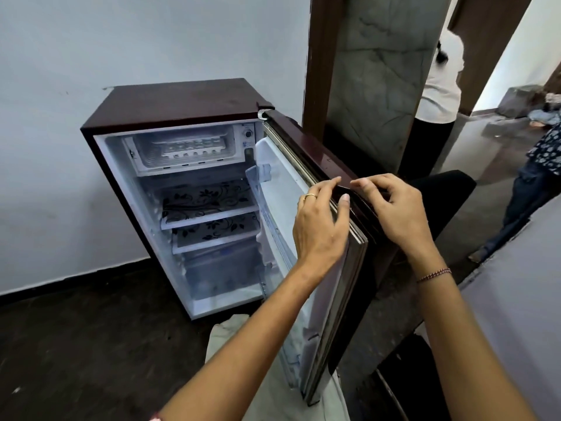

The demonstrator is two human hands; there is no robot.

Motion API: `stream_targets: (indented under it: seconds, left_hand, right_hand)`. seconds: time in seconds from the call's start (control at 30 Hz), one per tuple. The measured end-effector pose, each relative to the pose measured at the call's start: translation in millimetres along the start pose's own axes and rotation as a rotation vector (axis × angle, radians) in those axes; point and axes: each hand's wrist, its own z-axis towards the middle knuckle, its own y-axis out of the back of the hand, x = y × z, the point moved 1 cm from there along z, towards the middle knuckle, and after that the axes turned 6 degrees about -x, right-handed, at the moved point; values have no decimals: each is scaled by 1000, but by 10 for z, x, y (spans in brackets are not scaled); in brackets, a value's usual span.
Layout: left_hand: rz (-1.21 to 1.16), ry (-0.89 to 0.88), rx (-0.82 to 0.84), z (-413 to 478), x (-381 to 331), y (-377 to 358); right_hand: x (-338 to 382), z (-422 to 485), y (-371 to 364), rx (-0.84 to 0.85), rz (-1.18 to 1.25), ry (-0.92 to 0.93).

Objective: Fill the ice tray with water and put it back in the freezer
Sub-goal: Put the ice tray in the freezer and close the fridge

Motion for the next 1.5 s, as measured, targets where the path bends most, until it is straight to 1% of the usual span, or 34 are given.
stream_targets:
  seconds: [0.07, 0.17, 0.3, 0.43, 0.57, 0.73, 1.0, 1.07, 1.17, 1.23, 1.3, 1.33, 1.43, 1.47, 1.5]
  left_hand:
    - [-12, 1, 7, -6, -21, -37]
    - [-22, 14, 8, -26, -51, -57]
    - [8, 23, -32, -31, -1, 53]
    - [40, 48, -51, -16, 139, 269]
    - [68, 67, -75, 2, 317, 565]
    - [25, 59, -39, 118, 629, 1047]
    - [77, 144, -34, 288, 1013, 1823]
    - [162, 127, -52, 276, 1063, 1937]
    - [391, 40, -87, 246, 1194, 2061]
    - [535, -33, -149, 238, 1325, 2126]
    - [604, -67, -229, 244, 1481, 2197]
    - [623, -72, -262, 257, 1561, 2225]
    - [646, -66, -325, 314, 1754, 2298]
    - [657, -57, -338, 323, 1807, 2318]
    - [679, -50, -355, 325, 1863, 2334]
  right_hand:
    - [15, -15, -6, -36, 85, -79]
    - [55, -41, -32, -53, 120, -156]
    - [180, -124, -147, -49, 159, -187]
    - [332, -214, -350, -15, 211, -180]
    - [502, -308, -646, 6, 231, -121]
    - [748, -434, -1007, -21, 324, -10]
    - [1200, -581, -1695, -20, 282, 144]
    - [1279, -629, -1855, -6, 293, 195]
    - [1360, -753, -2070, 34, 373, 216]
    - [1339, -884, -2204, 35, 359, 175]
    - [1260, -1055, -2360, 64, 306, 85]
    - [1212, -1136, -2444, 122, 292, 18]
    - [1155, -1261, -2659, 423, 374, -268]
    - [1167, -1263, -2718, 495, 414, -316]
    - [1191, -1247, -2777, 536, 427, -317]
